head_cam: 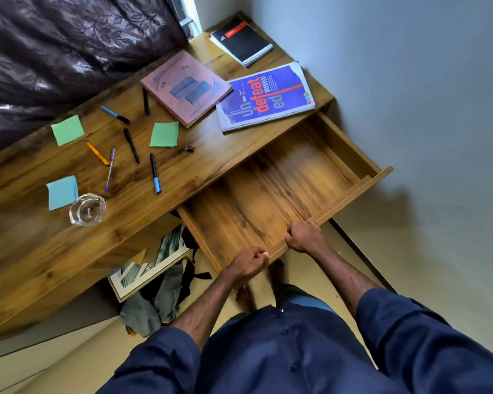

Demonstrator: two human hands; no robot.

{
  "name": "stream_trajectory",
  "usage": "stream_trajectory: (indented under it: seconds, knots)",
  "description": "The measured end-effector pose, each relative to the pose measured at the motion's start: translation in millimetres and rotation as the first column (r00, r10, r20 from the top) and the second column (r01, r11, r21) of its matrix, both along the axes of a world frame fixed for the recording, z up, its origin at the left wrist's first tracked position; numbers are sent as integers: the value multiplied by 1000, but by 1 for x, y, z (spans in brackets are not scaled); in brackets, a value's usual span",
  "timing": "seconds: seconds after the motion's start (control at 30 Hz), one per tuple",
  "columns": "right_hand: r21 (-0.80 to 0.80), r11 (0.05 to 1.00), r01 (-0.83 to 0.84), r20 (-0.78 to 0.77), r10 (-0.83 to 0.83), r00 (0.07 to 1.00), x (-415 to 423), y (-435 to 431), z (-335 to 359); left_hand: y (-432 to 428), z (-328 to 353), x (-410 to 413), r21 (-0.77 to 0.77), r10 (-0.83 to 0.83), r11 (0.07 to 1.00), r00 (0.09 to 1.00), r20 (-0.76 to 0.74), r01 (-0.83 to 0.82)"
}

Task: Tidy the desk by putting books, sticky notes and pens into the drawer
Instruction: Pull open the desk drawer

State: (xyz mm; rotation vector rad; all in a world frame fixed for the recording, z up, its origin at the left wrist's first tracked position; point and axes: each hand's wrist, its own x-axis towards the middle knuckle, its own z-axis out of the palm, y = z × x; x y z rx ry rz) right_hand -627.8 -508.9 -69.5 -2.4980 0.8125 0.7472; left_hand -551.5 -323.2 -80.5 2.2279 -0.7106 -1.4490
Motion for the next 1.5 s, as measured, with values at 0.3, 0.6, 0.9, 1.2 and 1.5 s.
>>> stream_trajectory:
  seconds: [0.3,0.6,0.9,1.2,1.5]
  knots:
    - [-190,981,-37,-156,7,988,-50,42,7,29,3,-40,-68,-214,975,976,-34,211]
    - [-235,971,42,-218,-94,971,-104,62,7,50,-1,-74,-75,-364,931,921,-141,357]
    - [-213,975,63,-254,-117,960,-109,71,11,42,9,-81,7,-420,906,902,-98,422]
    - [10,996,93,-157,-91,983,-72,121,9,69,35,-62,-58,-326,938,929,176,341]
    - [113,983,146,45,-152,987,29,156,27,102,51,39,-180,-142,950,868,475,254]
